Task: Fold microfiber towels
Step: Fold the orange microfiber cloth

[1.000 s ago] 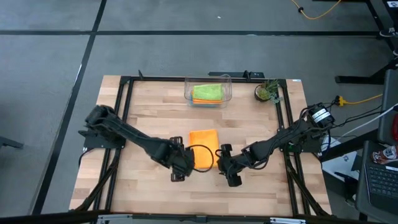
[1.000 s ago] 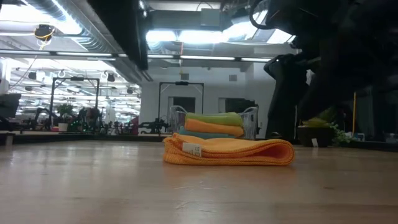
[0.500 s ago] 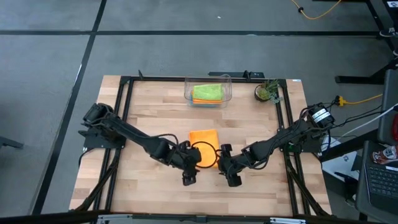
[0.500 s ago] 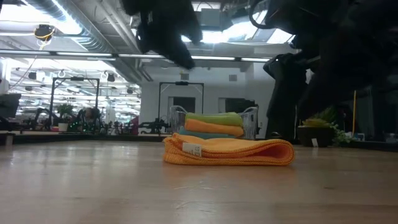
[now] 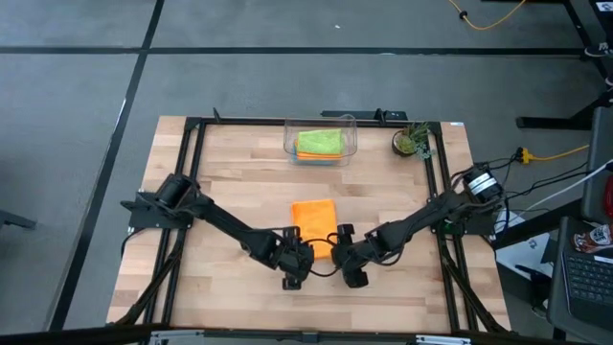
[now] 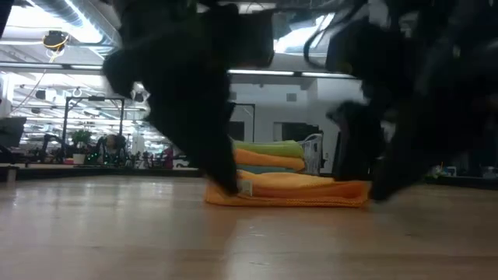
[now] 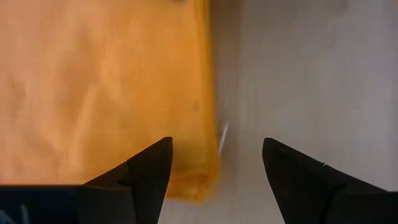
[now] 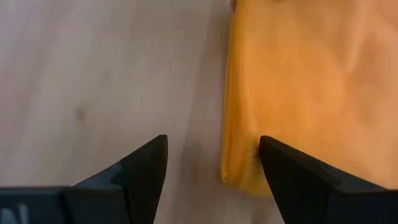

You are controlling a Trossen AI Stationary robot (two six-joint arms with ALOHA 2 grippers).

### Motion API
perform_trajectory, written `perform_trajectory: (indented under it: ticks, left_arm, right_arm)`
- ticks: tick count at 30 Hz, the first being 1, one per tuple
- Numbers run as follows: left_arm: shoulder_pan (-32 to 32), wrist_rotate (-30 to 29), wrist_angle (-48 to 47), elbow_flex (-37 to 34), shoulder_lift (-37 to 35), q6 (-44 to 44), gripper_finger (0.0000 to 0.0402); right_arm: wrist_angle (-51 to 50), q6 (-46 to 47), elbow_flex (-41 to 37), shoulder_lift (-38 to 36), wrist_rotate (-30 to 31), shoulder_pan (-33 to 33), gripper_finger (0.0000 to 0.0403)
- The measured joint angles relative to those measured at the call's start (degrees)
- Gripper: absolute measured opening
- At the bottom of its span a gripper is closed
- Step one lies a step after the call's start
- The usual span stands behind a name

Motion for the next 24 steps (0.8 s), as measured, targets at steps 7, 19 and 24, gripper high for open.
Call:
perform_trajectory:
  ticks: [7,19,24]
  left_arm:
    - [0.39,-0.42,-0.28,0.02,2.43,-0.41,0.0243]
    - [1.54,1.49,-0.3,0.31,4.91,-1.5,0.0195]
    - [0.92,0.4,0.02,0.35,5.42,-4.9,0.0136]
  right_arm:
    - [-0.29,3.53,0.3,4.67,0.43,-0.79,0.0256]
    - [1.36,3.07,0.15,5.19,1.35,-1.54,0.0217]
    - [0.35,7.42,0.2,5.23,1.48,-1.45,0.0165]
